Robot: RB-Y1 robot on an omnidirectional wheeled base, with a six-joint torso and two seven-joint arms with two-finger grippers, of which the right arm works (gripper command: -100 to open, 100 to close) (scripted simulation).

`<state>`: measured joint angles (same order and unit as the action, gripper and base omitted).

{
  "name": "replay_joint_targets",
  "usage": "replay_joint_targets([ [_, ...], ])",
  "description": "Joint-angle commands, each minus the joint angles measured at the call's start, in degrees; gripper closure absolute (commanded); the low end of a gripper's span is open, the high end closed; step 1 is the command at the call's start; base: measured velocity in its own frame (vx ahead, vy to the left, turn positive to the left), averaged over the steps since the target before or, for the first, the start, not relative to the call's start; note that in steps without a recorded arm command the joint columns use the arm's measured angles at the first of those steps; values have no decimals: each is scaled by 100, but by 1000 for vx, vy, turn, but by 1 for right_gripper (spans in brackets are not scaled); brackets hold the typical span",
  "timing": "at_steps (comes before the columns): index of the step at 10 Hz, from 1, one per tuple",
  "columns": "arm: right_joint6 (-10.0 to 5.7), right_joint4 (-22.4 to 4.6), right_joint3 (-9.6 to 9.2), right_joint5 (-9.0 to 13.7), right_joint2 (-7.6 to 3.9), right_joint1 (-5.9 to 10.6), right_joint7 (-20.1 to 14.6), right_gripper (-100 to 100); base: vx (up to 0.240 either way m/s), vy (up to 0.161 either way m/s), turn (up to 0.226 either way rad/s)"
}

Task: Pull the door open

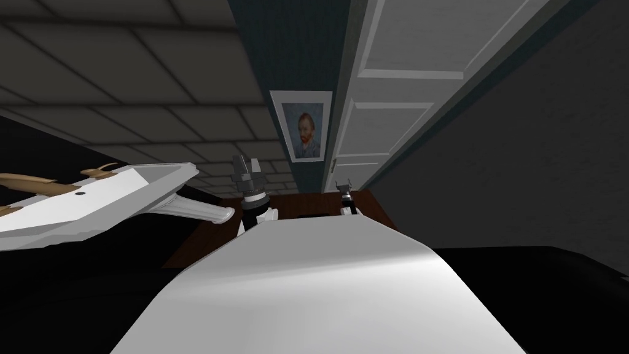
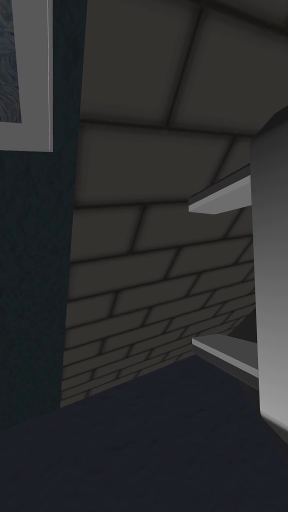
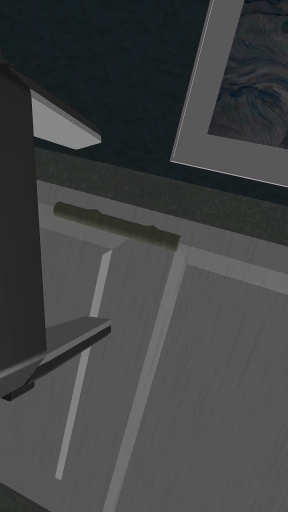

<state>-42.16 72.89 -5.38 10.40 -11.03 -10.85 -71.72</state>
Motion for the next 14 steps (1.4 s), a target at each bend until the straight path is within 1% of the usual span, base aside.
replay_joint_targets([
  [1,-37,-255,-8,16,-41,67,-269,-100,97,-19,42],
  [6,-129,-941,-32,58,-142,249,-955,-100,104,-17,34],
  [11,-206,-1519,-52,94,-224,403,-1534,-100,92,-13,31],
  [14,-244,-1801,-62,111,-262,477,-1816,-100,91,-11,23],
])
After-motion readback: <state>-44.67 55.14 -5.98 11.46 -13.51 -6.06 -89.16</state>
